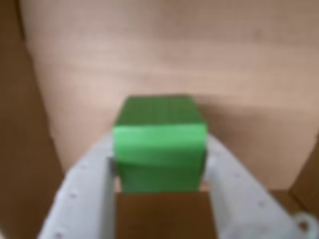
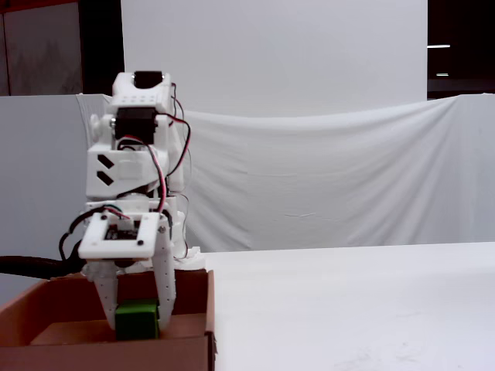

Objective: Grasp a green cube and put it in a box.

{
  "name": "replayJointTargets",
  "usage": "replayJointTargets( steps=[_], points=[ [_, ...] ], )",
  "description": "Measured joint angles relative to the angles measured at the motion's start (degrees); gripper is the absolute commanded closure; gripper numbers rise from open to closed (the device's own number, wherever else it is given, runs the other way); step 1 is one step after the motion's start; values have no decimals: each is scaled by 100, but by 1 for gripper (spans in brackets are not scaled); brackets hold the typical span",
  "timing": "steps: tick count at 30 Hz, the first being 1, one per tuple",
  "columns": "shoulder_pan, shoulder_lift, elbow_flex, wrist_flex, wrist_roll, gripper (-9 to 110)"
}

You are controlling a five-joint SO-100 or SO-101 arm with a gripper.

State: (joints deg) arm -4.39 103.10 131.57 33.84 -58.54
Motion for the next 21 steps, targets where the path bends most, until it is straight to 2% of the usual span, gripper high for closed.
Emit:
replayJointTargets(
  steps=[11, 21],
  points=[
    [0, 0, -932, 1389, 0, 76],
    [0, 492, -1424, 2452, 0, 75]
  ],
)
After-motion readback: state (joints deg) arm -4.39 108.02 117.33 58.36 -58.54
